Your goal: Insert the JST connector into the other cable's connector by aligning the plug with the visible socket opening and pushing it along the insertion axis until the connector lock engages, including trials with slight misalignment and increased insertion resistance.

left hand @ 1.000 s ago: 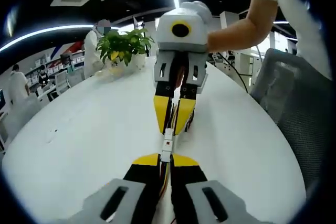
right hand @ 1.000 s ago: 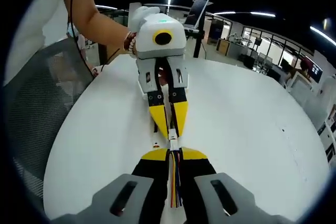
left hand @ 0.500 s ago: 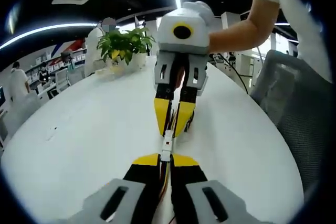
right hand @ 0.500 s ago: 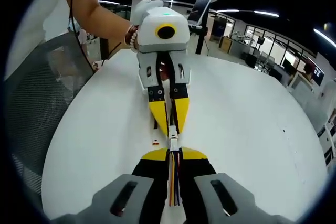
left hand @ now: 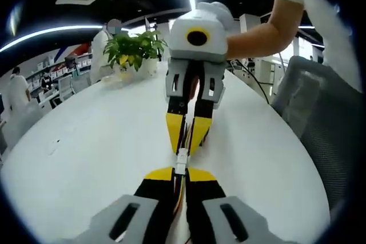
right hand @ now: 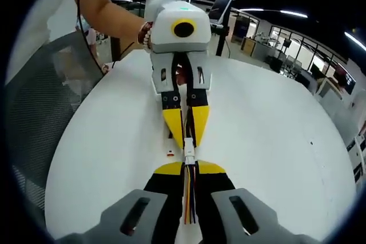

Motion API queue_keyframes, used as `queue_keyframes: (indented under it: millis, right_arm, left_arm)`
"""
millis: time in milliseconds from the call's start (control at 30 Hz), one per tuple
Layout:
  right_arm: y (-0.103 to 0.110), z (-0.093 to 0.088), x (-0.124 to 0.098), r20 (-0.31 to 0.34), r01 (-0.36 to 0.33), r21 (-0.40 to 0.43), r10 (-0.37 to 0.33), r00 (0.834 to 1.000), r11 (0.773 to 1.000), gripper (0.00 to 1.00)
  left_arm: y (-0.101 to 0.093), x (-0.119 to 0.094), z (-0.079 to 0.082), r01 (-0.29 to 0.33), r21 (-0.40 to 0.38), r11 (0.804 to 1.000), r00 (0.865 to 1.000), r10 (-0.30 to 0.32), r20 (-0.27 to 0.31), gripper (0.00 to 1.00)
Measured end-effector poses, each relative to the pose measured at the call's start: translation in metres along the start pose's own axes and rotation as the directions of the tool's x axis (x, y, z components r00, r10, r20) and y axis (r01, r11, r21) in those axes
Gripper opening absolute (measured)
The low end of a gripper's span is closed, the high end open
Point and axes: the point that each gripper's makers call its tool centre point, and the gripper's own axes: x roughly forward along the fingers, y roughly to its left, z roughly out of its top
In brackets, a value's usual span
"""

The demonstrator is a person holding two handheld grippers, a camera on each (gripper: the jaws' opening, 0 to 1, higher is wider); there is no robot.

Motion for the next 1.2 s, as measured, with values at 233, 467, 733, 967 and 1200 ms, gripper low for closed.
queue_keyframes:
  millis: [233,467,733,967,1200]
  right_arm:
    - [-0.002,0.002,0.0,-0.003,0.005,0.0,-0.005,1.0,1.0,0.03]
    - [-0.004,0.0,-0.002,0.002,0.008,0.014,-0.008,1.0,1.0,0.03]
    - [-0.004,-0.001,-0.004,0.004,0.011,0.02,-0.011,1.0,1.0,0.03]
    - [-0.007,-0.005,0.0,0.013,0.017,0.021,-0.017,1.0,1.0,0.04]
    - [-0.03,-0.012,0.008,0.009,0.05,0.027,-0.05,0.999,0.998,0.04]
  left_arm:
    - [0.0,0.001,0.004,-0.002,0.002,1.0,1.0,0.002,0.004,0.0]
    - [0.0,0.002,0.004,0.001,-0.007,1.0,1.0,-0.001,0.005,0.0]
    - [-0.001,0.003,0.005,0.005,0.007,1.0,1.0,-0.005,-0.008,0.0]
    - [0.002,0.005,0.002,0.006,0.035,0.999,0.999,-0.005,-0.04,0.0]
    - [0.025,0.015,-0.003,-0.003,0.023,1.0,0.997,0.005,-0.075,0.0]
